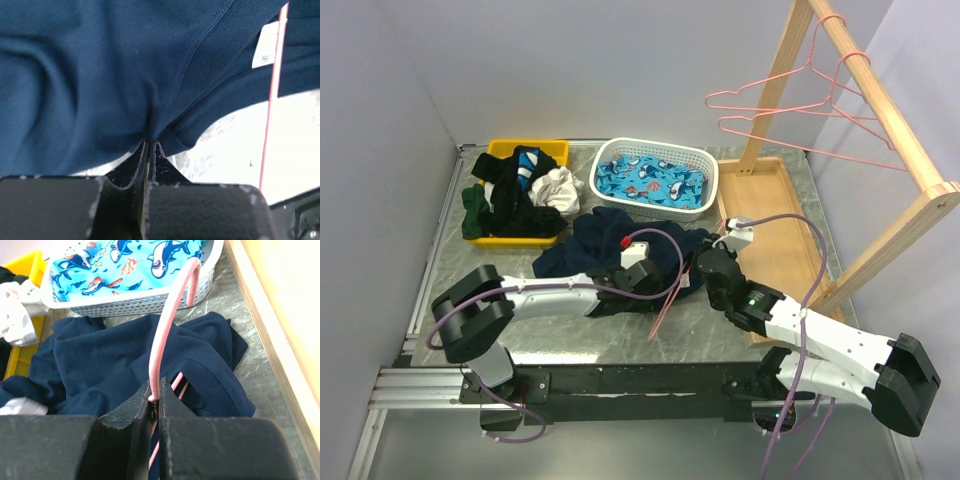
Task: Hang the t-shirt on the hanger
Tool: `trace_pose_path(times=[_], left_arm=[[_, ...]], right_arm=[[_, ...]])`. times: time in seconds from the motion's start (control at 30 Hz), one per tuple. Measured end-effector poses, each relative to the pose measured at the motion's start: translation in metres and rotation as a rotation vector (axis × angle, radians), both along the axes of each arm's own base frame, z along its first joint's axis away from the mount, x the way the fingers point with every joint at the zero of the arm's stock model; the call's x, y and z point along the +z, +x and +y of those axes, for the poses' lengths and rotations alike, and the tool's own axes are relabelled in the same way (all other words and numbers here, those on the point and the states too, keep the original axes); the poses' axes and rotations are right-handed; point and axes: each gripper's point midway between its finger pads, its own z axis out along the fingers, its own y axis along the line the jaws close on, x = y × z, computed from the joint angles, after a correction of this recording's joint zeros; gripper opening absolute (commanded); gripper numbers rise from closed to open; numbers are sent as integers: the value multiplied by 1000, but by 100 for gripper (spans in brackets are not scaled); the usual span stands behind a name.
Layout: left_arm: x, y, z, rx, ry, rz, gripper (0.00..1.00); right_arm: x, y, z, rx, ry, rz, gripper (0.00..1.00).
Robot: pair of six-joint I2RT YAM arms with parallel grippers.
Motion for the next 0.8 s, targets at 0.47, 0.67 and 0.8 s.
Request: trace_pose_path(times=[0.47, 0.67, 0.8], left_arm=[[63, -20, 41, 2, -276, -32, 1], [95, -32, 58, -12, -377, -46, 1], [111, -38, 74, -3, -405, -55, 1]], right_arm=[[11, 10, 8, -138, 2, 2, 0], [36, 21, 27, -237, 11, -18, 0], [39, 26, 36, -288, 7, -19, 0]])
